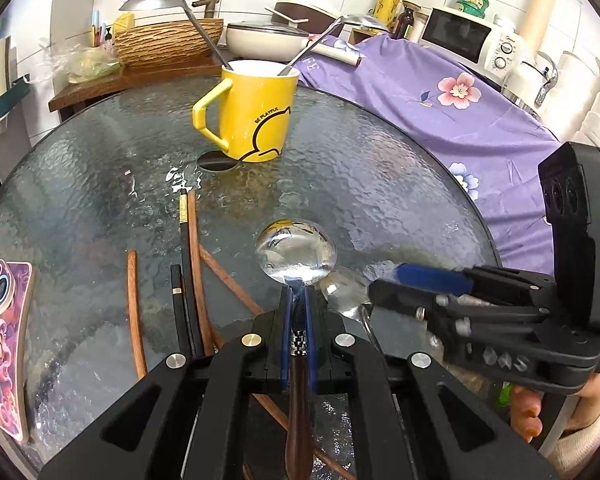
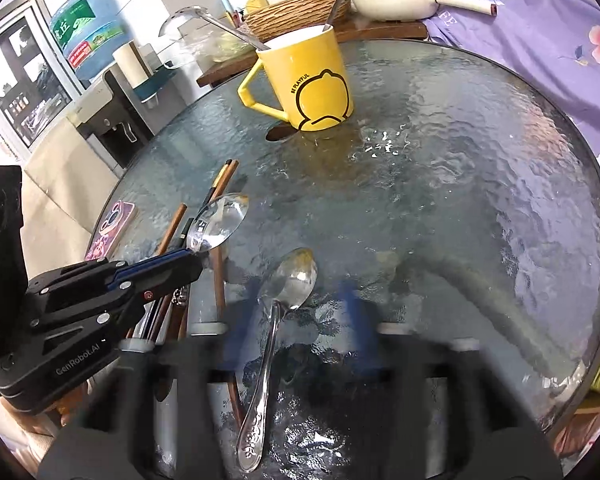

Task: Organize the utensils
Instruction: 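Lift both steel spoons from the pile with both grippers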

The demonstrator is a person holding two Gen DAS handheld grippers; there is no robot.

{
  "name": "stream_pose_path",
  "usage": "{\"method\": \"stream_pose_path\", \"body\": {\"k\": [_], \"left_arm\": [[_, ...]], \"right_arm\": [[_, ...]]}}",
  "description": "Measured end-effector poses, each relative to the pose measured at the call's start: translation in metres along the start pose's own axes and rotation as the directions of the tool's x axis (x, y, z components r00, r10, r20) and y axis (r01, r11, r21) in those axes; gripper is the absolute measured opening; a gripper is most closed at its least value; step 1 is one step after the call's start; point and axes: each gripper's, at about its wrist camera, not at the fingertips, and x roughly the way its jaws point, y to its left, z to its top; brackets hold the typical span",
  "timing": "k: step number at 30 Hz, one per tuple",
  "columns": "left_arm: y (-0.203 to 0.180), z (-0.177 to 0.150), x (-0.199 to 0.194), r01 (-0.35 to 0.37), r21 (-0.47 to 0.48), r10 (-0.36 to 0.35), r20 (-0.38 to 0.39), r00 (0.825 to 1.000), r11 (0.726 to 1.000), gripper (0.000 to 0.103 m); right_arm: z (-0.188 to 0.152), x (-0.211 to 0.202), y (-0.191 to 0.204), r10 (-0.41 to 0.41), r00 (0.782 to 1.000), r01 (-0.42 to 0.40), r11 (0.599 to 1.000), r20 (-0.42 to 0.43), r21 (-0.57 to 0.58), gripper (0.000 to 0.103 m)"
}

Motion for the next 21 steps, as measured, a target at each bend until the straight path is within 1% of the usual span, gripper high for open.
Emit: {"method": "stream_pose_path", "body": {"k": [2, 3, 4, 7, 9, 10, 11, 13, 15, 16, 21], "left_arm": [[0.002, -0.001, -0.001, -0.003, -0.008, 0.003, 0.0, 1.0, 1.0, 0.006], [0.004, -0.001, -0.001, -0.004, -0.012, 0.004, 0.001, 1.0, 1.0, 0.006], [0.005, -0.001, -0.002, -0.005, -0.017, 0.006, 0.002, 1.0, 1.0, 0.006], [0.009, -0.002, -0.002, -0.011, -0.033, 0.011, 0.002, 1.0, 0.999, 0.006], [0.012, -0.003, -0.002, -0.012, -0.044, 0.012, 0.003, 1.0, 0.999, 0.006], [0.013, -0.003, -0.002, -0.012, -0.047, 0.012, 0.003, 1.0, 0.999, 0.006], [0.014, -0.003, -0.002, -0.012, -0.05, 0.013, 0.002, 1.0, 0.999, 0.006], [0.017, -0.003, -0.002, -0.009, -0.057, 0.009, -0.001, 1.0, 0.998, 0.006], [0.018, -0.003, -0.001, -0.005, -0.064, 0.005, -0.005, 1.0, 0.998, 0.006], [0.019, -0.003, -0.001, -0.004, -0.067, 0.004, -0.005, 1.0, 0.998, 0.006], [0.018, -0.003, -0.001, -0.001, -0.067, 0.001, -0.001, 1.0, 0.998, 0.006]], "right_arm": [[0.0, 0.002, 0.005, -0.032, 0.999, 0.032, 0.999, -0.007, -0.027, 0.055], [0.0, 0.004, 0.009, -0.053, 0.998, 0.052, 0.997, -0.018, -0.053, 0.049], [0.0, 0.008, 0.012, -0.069, 0.997, 0.067, 0.995, -0.029, -0.075, 0.047], [0.0, 0.019, 0.02, -0.081, 0.994, 0.072, 0.99, -0.07, -0.118, 0.047], [0.002, 0.025, 0.023, -0.085, 0.993, 0.074, 0.989, -0.082, -0.127, 0.046], [0.004, 0.028, 0.025, -0.086, 0.992, 0.073, 0.988, -0.091, -0.133, 0.044], [0.005, 0.031, 0.027, -0.088, 0.992, 0.074, 0.988, -0.095, -0.138, 0.04], [0.008, 0.037, 0.027, -0.072, 0.992, 0.058, 0.99, -0.108, -0.132, 0.019], [0.008, 0.04, 0.028, -0.063, 0.992, 0.049, 0.991, -0.112, -0.126, 0.006], [0.008, 0.041, 0.027, -0.052, 0.992, 0.039, 0.993, -0.111, -0.115, 0.005], [0.006, 0.032, 0.023, -0.018, 0.997, 0.01, 0.995, -0.075, -0.098, 0.004]]}}
